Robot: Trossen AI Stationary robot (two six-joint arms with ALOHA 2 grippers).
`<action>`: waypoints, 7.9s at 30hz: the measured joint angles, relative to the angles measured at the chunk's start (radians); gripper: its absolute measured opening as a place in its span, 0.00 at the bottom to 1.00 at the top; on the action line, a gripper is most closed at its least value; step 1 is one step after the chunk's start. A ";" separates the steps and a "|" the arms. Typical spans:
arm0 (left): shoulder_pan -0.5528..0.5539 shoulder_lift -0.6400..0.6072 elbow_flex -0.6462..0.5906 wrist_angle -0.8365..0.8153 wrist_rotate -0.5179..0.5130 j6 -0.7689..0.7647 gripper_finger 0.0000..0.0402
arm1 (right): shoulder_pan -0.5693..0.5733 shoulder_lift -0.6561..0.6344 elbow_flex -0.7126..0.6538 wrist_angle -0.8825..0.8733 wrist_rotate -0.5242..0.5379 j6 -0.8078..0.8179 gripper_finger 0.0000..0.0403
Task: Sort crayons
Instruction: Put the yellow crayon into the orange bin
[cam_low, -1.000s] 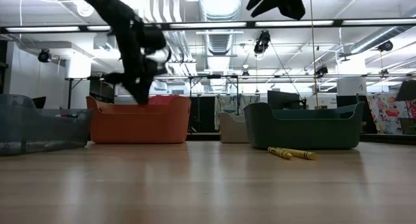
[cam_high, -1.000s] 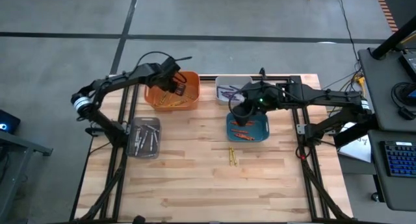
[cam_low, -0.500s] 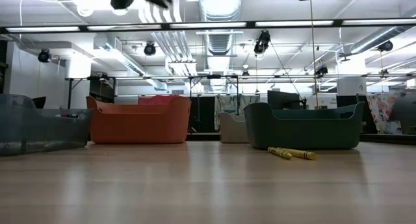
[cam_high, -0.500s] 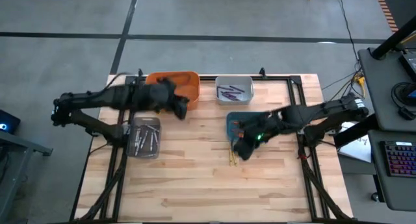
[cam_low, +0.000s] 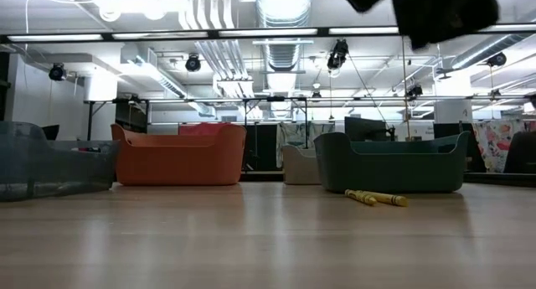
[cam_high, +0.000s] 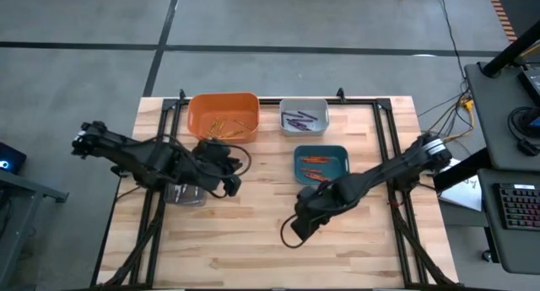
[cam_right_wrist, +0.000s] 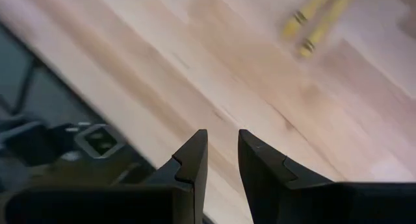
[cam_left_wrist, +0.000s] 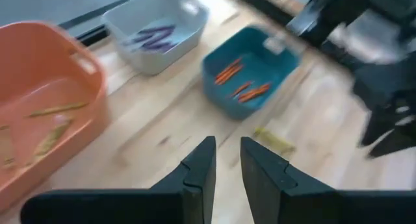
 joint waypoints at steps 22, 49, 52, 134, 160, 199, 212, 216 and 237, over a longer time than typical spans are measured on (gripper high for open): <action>0.100 -0.276 -0.239 -0.170 0.018 0.182 0.10 | -0.077 0.237 0.000 -0.074 0.028 0.102 0.19; 0.100 -0.439 -0.388 0.034 -0.009 0.183 0.10 | -0.153 0.238 -0.061 -0.005 0.106 0.050 0.19; 0.100 -0.438 -0.388 0.034 -0.010 0.183 0.10 | -0.153 0.238 -0.073 -0.004 0.107 0.058 0.19; 0.101 -0.269 -0.388 0.695 0.177 0.240 0.10 | -0.073 -0.208 -0.137 0.104 0.336 -0.318 0.02; 0.086 0.016 -0.355 1.379 0.433 0.553 0.31 | -0.052 -0.273 -0.134 0.875 0.541 -1.082 0.02; 0.469 -0.078 -0.340 0.512 0.252 0.582 0.00 | -0.061 -0.353 -0.076 0.573 0.695 -0.765 0.35; 1.012 0.097 -0.344 0.313 0.445 0.592 0.00 | -0.061 -0.331 -0.077 0.575 0.708 -0.709 0.32; 1.021 0.148 -0.344 0.314 0.463 0.587 0.00 | -0.061 -0.322 -0.078 0.571 0.708 -0.702 0.33; 1.007 0.190 -0.342 0.294 0.404 0.506 0.17 | -0.061 -0.300 -0.078 0.472 0.700 -0.493 0.34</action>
